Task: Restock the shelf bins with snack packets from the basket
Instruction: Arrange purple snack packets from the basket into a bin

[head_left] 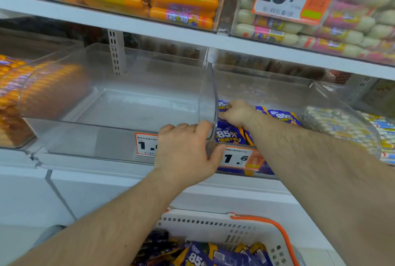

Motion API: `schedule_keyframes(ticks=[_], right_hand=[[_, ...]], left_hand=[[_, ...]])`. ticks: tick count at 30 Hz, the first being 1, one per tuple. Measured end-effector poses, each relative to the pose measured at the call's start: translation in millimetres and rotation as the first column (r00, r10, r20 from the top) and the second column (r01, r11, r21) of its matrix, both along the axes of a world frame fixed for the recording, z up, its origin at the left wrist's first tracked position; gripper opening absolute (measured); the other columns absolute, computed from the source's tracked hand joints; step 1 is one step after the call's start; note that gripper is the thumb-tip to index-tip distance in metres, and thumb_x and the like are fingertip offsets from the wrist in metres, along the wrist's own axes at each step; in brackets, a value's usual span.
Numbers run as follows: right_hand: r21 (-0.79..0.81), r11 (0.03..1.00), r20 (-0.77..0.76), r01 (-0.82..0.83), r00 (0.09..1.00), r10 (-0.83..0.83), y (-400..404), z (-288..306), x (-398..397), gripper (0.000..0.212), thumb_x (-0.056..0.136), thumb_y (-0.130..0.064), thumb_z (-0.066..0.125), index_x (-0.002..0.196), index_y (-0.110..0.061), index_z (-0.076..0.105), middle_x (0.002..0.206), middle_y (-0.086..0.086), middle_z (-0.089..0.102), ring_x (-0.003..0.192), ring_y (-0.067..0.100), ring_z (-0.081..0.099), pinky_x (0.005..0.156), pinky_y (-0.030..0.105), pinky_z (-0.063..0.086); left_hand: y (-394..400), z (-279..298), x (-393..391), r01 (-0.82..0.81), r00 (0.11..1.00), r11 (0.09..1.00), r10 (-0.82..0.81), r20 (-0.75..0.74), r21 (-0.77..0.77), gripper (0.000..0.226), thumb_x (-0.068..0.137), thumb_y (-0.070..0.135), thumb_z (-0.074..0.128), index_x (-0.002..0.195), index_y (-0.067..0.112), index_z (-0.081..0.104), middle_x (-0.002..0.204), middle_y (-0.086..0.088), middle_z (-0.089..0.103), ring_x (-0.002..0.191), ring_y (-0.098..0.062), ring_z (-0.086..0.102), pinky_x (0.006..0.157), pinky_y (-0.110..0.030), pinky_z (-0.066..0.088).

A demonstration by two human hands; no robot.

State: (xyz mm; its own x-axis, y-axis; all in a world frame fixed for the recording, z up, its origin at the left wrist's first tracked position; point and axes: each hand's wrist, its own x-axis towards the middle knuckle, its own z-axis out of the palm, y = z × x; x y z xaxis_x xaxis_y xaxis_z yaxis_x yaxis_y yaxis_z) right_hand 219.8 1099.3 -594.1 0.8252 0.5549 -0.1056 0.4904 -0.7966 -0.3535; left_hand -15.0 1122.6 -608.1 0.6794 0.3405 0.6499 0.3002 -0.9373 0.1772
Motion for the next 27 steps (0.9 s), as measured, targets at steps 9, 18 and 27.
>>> schedule_keyframes(ticks=[9,18,27], right_hand=[[0.579,0.797,0.463,-0.171,0.874,-0.149,-72,45,-93,0.014,0.087,-0.012,0.057,0.079,-0.015,0.068,0.084,0.002,0.065,0.085,0.02,0.058,0.074,0.029,0.042],[0.537,0.826,0.264,-0.174,0.964,0.032,-154,-117,-185,0.013,0.075,-0.013,0.055,0.064,-0.008,0.061,0.068,0.001,0.058,0.064,0.009,0.042,0.06,0.025,0.034],[-0.147,0.784,-0.713,0.604,0.485,-0.507,-160,-260,-246,0.017,0.092,-0.007,0.055,0.109,-0.005,0.057,0.063,0.004,0.04,0.052,0.02,0.037,0.046,0.03,0.033]], left_hand=[[-28,8,-23,0.232,0.947,0.971,-0.24,0.212,0.064,0.026,0.073,0.033,0.055,0.089,0.013,0.06,0.089,-0.006,0.058,0.082,-0.026,0.051,0.071,-0.038,0.039],[-54,-40,-64,0.308,0.634,0.869,-0.492,-0.597,-0.388,0.022,0.09,0.024,0.053,0.11,0.025,0.063,0.107,0.003,0.066,0.099,-0.021,0.06,0.08,-0.032,0.047],[-27,-59,-78,0.129,0.42,0.882,-0.463,-0.78,-0.454,0.03,0.096,0.031,0.051,0.124,0.028,0.058,0.127,0.001,0.059,0.11,-0.021,0.056,0.092,-0.034,0.046]])
